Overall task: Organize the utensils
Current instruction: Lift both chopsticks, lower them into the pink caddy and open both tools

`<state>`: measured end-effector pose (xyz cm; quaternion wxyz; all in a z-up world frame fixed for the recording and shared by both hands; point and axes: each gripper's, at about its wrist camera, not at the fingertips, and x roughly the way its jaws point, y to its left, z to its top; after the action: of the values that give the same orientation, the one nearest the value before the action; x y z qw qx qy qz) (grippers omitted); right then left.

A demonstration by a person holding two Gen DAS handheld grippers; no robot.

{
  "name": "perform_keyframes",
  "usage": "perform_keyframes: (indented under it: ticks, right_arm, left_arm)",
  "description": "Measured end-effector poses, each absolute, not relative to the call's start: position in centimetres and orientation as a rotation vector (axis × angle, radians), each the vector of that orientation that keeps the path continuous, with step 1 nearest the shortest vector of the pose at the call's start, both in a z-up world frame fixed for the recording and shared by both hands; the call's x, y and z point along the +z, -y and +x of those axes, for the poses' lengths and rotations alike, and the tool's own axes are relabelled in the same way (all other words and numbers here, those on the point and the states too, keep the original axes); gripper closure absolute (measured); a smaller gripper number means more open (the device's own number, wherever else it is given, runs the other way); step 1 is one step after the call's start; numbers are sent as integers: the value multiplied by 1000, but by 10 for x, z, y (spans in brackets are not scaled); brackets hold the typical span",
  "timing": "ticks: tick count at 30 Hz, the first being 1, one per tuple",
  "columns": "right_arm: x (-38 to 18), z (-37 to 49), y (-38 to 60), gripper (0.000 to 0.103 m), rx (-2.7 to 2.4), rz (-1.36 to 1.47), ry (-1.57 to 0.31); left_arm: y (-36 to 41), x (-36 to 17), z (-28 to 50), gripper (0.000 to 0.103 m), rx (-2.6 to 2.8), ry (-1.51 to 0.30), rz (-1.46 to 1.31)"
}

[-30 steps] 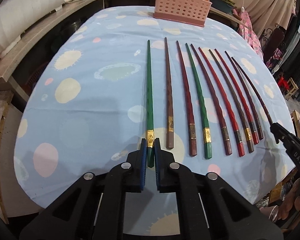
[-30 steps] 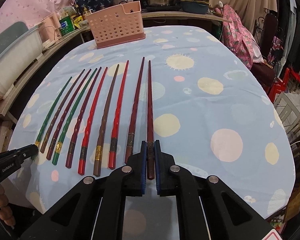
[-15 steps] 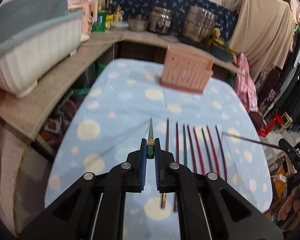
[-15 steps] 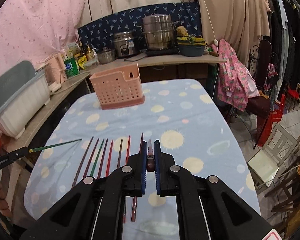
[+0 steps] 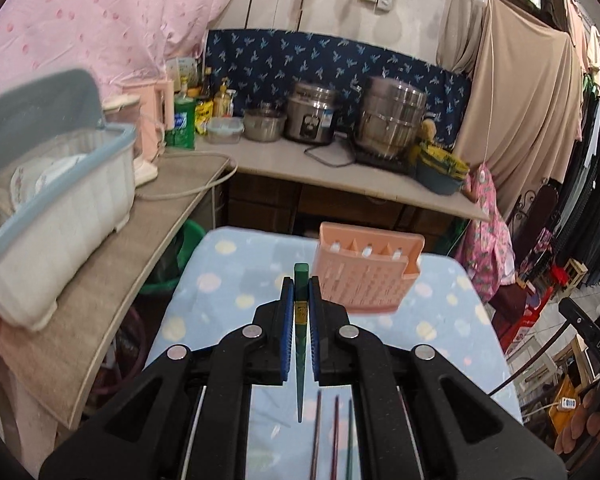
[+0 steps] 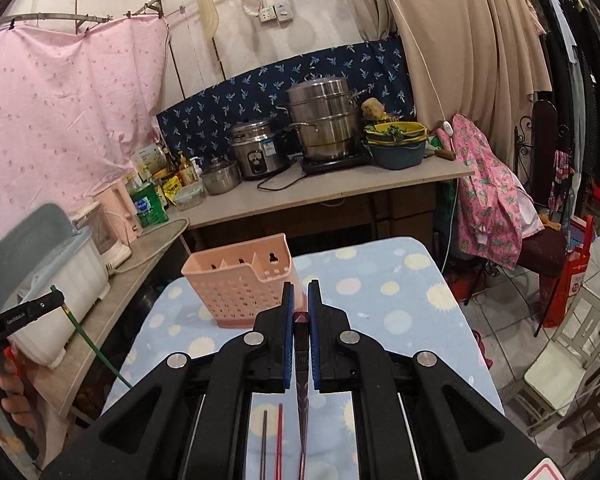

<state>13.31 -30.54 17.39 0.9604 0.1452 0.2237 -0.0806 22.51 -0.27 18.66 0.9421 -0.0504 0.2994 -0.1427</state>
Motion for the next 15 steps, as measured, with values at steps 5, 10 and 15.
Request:
perform_keyframes:
  ticks: [5, 10, 15]
  right_arm:
    - [218, 175, 308, 96, -125, 313, -357]
    - [258, 227, 304, 96, -99, 316, -257]
    - [273, 276, 298, 96, -66, 342, -214]
  left_arm:
    - [21, 233, 255, 96, -314, -510, -121]
    - [35, 272, 287, 96, -336, -416, -168]
    - [55, 285, 319, 96, -327, -359, -173]
